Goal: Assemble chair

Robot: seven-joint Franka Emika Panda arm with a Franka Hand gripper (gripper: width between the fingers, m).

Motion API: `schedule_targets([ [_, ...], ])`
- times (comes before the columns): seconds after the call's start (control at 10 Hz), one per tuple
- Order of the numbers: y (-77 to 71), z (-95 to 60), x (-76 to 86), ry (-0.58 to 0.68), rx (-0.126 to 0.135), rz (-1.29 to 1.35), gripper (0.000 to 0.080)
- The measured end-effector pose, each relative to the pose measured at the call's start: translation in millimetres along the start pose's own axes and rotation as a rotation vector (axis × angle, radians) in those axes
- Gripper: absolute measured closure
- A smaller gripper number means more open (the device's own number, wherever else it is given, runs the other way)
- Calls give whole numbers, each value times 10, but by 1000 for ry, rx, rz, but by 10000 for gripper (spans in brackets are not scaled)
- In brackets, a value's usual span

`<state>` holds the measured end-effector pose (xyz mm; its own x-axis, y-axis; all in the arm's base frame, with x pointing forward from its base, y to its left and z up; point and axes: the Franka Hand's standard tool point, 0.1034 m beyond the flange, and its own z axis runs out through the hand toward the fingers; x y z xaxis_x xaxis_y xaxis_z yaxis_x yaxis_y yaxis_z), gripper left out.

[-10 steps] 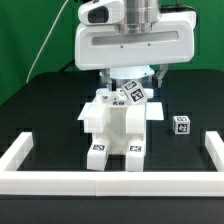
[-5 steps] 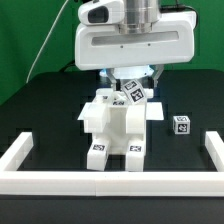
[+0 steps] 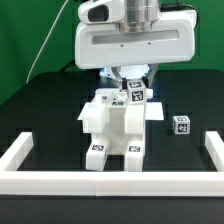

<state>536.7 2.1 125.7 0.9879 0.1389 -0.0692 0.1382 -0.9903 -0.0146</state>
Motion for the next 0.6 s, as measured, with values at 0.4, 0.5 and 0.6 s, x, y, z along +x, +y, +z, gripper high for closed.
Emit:
schedule_targets([
  [0.4, 0, 0, 0, 0, 0, 2, 509],
  [0.5, -1, 0, 0, 0, 0, 28, 509],
  [0.6, -2, 0, 0, 0, 0, 29, 509],
])
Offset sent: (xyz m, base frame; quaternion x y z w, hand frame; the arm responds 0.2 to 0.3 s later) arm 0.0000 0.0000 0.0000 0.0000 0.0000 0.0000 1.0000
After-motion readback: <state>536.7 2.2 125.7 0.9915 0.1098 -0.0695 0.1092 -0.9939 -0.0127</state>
